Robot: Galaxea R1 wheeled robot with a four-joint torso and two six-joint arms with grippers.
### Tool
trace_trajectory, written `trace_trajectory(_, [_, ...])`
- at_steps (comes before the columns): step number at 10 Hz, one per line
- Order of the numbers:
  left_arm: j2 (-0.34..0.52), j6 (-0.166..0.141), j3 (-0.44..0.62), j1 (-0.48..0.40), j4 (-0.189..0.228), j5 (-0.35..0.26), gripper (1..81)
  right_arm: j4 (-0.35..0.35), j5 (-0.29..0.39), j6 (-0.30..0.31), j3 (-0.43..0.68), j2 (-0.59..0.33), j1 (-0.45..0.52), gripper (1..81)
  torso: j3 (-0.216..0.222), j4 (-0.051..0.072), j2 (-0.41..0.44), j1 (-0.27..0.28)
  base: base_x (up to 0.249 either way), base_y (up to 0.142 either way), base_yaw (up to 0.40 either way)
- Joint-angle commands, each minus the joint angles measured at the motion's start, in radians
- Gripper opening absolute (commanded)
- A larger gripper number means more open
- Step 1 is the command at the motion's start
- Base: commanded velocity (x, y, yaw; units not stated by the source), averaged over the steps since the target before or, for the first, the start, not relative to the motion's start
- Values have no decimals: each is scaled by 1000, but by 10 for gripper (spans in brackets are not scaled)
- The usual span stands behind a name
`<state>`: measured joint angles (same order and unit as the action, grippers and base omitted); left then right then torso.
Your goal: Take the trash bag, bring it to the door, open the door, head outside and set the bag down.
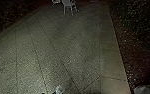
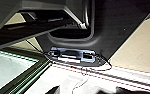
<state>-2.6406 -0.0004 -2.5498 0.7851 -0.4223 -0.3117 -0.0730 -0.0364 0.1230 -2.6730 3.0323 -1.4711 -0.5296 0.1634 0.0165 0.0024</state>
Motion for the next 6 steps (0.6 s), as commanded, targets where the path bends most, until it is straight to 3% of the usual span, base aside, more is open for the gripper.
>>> trace_trajectory(1, [65, 0, -86, -109, -35, -113, 10, -8, 87, -19, 24, 36, -15, 811, 0, 0, 0, 0, 0, 0, 0])
trace_trajectory(2, [71, 0, -86, -109, -36, -113, 10, -8, 87, -19, 26, 38, -16, 811, 1, 0, 0, 0, 0, 0, 0])
trace_trajectory(3, [74, 0, -86, -109, -44, -113, 811, -10, 87, -19, 27, 38, -16, 811, 1, 0, 0, 0, 0, 0, 0])
trace_trajectory(6, [42, 5, -81, -70, -35, -115, 811, -7, 87, -19, 27, 38, -16, 811, 1, 0, 0, 1, 0, 0, 0])
